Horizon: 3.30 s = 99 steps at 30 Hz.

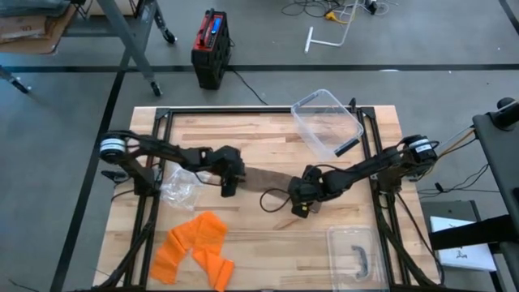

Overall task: Roll bandage
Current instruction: Uncoil the brown bandage

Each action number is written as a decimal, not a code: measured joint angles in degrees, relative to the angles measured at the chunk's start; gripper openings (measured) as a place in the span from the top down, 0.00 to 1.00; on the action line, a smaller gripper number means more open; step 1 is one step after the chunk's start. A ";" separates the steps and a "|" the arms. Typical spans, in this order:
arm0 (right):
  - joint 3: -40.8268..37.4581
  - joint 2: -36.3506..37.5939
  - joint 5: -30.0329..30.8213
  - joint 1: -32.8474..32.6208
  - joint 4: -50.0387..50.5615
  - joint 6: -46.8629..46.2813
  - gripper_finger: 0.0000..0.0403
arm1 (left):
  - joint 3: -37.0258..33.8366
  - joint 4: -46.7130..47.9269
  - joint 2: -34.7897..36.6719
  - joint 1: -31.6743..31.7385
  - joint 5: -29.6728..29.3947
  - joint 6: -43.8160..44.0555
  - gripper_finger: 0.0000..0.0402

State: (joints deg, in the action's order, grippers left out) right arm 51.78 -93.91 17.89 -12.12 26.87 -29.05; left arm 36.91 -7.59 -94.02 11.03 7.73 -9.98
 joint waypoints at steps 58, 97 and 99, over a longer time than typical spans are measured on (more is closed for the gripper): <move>-9.37 1.34 0.17 -2.73 -11.30 -0.86 0.25 | 5.40 3.63 2.65 -4.12 -1.00 -0.89 0.78; -0.48 -11.64 4.35 2.06 -32.85 8.91 0.39 | 5.86 -5.86 -2.41 -5.62 -5.25 -0.66 0.79; -0.83 -11.15 4.21 2.40 -32.40 8.67 0.42 | 6.58 -8.93 -4.07 -5.62 -5.27 -0.52 0.80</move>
State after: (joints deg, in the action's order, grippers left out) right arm 50.95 -105.05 22.10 -9.72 -5.54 -20.38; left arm 43.48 -16.52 -98.10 5.41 2.46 -10.50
